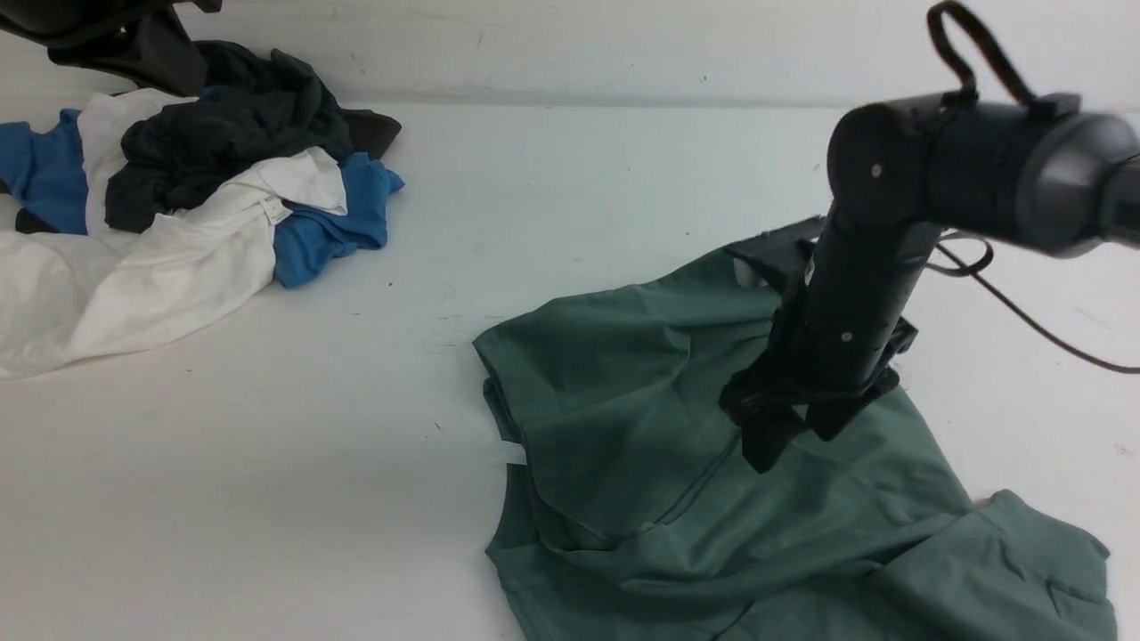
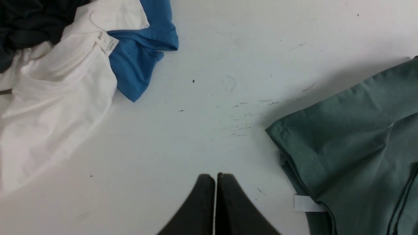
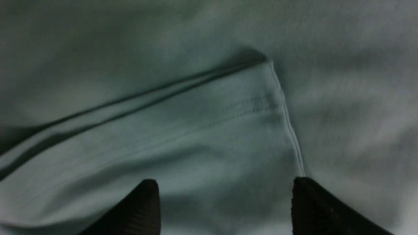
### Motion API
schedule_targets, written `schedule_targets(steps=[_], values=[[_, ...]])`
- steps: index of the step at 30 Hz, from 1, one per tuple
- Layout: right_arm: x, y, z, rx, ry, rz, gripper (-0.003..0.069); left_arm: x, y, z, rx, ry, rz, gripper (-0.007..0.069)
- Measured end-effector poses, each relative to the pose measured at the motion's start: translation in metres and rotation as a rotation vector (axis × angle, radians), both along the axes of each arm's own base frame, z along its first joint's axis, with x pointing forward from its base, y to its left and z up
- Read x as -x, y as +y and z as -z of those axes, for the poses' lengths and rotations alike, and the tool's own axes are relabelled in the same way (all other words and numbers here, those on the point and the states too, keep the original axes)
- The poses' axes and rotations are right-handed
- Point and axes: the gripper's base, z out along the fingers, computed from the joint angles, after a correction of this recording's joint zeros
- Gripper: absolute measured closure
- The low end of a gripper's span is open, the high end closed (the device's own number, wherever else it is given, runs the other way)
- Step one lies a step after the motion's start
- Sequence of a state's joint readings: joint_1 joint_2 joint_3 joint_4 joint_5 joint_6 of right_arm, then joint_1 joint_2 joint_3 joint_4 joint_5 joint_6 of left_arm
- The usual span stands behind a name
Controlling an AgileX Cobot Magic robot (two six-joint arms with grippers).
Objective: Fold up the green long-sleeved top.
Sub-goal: Use the right arm to drag the right edge of the fabric to the left and folds it over the left edge
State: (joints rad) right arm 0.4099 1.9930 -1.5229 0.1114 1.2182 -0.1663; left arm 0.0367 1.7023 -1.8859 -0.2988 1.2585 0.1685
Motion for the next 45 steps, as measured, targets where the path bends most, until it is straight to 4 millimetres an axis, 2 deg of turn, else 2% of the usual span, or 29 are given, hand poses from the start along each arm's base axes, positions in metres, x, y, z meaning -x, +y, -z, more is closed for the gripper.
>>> schedule_targets(steps=[4,7,12,18,23,24,26,27,28,29,32,33,34,36,38,42,43,44,45], values=[[-0.016,0.008,0.028,0.007,0.021,-0.038,0.0174,0.0,0.0,0.0,0.001,0.0,0.0,0.0628],[-0.023,0.01,0.036,0.011,0.026,-0.067,0.0191,0.0,0.0,0.0,0.001,0.0,0.0,0.0628],[-0.029,0.013,0.037,0.01,0.013,-0.106,0.0258,0.0,0.0,0.0,0.001,0.0,0.0,0.0628],[-0.029,0.012,0.036,0.016,0.007,-0.148,0.0411,0.0,0.0,0.0,0.001,0.0,0.0,0.0628],[-0.029,0.011,0.036,0.026,0.008,-0.155,0.0477,0.0,0.0,0.0,0.001,0.0,0.0,0.0628],[-0.029,0.011,0.036,0.035,0.007,-0.157,0.0518,0.0,0.0,0.0,0.001,0.0,0.0,0.0628],[-0.029,0.01,0.035,0.038,0.004,-0.155,0.0549,0.0,0.0,0.0,0.001,0.0,0.0,0.0628],[-0.029,0.009,0.031,0.044,-0.006,-0.141,0.0599,0.0,0.0,0.0,0.002,0.0,0.0,0.0628],[-0.029,0.009,0.028,0.046,-0.014,-0.134,0.0617,0.0,0.0,0.0,0.002,0.0,0.0,0.0628],[-0.028,0.008,0.025,0.045,-0.018,-0.127,0.0622,0.0,0.0,0.0,0.002,0.0,0.0,0.0628],[-0.023,0.005,-0.003,0.025,-0.072,-0.061,0.0643,0.0,0.0,0.0,0.004,0.0,0.001,0.0628],[-0.022,0.005,-0.004,0.024,-0.074,-0.057,0.0643,0.0,0.0,0.0,0.004,0.0,0.001,0.0628],[-0.012,0.003,-0.022,0.003,-0.099,-0.016,0.0643,0.0,-0.001,0.0,0.009,0.0,0.002,0.0628],[0.002,0.003,-0.034,-0.025,-0.096,0.034,0.0643,0.0,-0.001,0.0,0.011,0.0,0.003,0.0628],[0.014,0.003,-0.039,-0.033,-0.086,0.052,0.0643,0.0,-0.001,0.0,0.012,0.0,0.003,0.0628],[0.069,0.005,-0.042,-0.033,-0.015,0.111,0.0643,0.0,-0.001,0.0,0.016,-0.001,0.006,0.0628],[0.07,0.006,-0.04,-0.028,-0.008,0.107,0.0643,0.0,-0.001,0.0,0.015,-0.001,0.007,0.0628],[0.093,0.008,-0.043,-0.026,0.006,0.123,0.0643,0.0,-0.001,0.0,0.015,-0.001,0.007,0.0628],[0.104,0.01,-0.043,-0.024,0.012,0.128,0.0643,0.0,-0.001,0.0,0.015,-0.001,0.007,0.0628]])
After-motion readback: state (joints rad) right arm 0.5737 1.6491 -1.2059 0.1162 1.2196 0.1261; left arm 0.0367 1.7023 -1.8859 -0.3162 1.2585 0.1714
